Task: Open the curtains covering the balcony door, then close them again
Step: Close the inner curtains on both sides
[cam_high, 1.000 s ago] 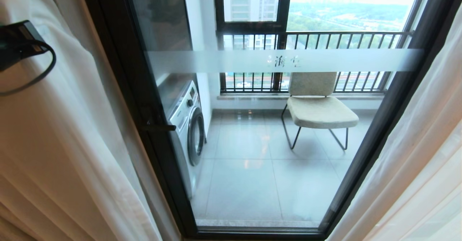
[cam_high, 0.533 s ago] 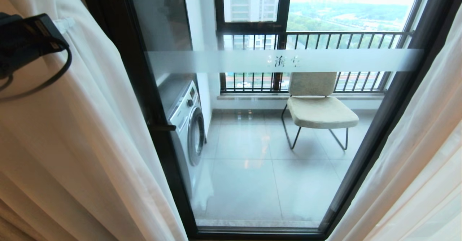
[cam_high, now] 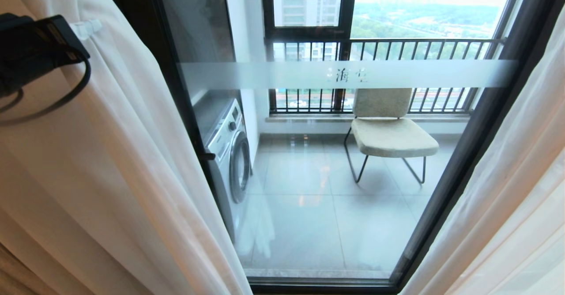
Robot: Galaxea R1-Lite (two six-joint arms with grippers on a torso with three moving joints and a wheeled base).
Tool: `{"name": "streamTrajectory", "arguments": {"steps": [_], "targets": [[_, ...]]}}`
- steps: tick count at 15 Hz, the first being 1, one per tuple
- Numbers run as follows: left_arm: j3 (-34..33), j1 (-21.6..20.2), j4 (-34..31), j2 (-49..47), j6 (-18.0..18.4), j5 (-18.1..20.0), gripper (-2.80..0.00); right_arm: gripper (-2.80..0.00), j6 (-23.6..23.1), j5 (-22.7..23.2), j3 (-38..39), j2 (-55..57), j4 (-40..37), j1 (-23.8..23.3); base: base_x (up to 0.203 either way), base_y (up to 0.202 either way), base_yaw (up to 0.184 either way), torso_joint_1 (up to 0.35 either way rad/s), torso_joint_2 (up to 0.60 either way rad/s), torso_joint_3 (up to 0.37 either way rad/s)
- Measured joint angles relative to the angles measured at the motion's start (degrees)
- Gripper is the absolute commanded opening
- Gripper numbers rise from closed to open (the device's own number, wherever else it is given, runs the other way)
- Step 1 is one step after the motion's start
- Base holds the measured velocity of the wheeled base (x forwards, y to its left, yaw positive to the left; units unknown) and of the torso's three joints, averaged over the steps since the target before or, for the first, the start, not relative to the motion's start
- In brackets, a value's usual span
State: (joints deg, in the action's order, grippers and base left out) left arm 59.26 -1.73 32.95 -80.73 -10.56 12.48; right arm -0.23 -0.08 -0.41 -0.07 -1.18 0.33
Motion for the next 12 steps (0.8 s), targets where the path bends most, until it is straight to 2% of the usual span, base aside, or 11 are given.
{"name": "streamTrajectory", "arguments": {"steps": [12], "targets": [[-1.6, 0.7, 0.0, 0.2, 0.1, 0.1, -2.80, -2.80, 0.0, 0.0, 0.0, 0.0, 0.0, 0.0, 0.000, -0.006, 0.001, 0.000, 0.00, 0.000]]}}
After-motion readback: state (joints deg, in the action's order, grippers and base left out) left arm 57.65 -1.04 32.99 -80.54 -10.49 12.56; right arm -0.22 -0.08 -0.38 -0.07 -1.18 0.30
